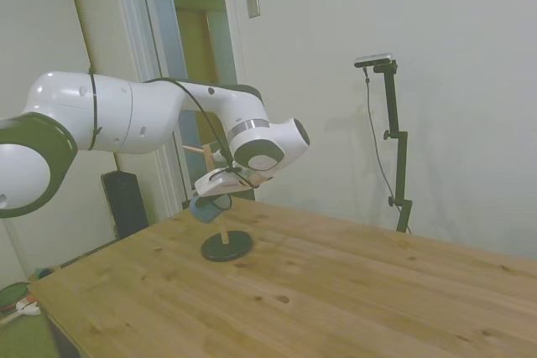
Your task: Unload the mug
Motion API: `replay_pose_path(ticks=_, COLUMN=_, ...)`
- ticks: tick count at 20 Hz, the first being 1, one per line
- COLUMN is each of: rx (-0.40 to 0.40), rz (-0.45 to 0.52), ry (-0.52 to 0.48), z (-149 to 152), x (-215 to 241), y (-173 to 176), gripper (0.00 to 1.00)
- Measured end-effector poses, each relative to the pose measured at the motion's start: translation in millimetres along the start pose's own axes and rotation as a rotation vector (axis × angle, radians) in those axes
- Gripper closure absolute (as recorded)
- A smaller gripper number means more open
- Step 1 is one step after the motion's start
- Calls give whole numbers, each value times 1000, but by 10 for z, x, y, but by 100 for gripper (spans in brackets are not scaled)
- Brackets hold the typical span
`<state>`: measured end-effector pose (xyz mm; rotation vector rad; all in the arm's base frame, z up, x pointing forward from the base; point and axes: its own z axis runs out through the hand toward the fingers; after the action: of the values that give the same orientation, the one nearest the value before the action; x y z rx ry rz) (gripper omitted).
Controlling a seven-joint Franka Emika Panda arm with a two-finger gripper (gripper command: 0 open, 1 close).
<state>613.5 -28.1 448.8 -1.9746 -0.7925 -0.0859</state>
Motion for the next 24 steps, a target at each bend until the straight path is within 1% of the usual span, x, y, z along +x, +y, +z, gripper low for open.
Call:
replay_pose_path(ticks=8, rx=22, rz=-6, ry=-9, z=114, x=-147, y=-12, gripper=100)
replay_pose_path(ticks=13, rx=25, rz=-30, ry=-27, z=186, x=-231, y=-171, gripper=100)
replay_pose_path(ticks=18, rx=34, rz=-26, ry=-79, z=380, x=-459, y=-339, gripper=100)
replay_pose_path(ticks=21, rx=17, rz=-11, ry=-96, z=370, x=-606, y=-417, gripper=100)
replay_pose_path(ticks=24, rx=-65, rz=34, ry=-97, z=216, x=-846, y=-476, gripper=100)
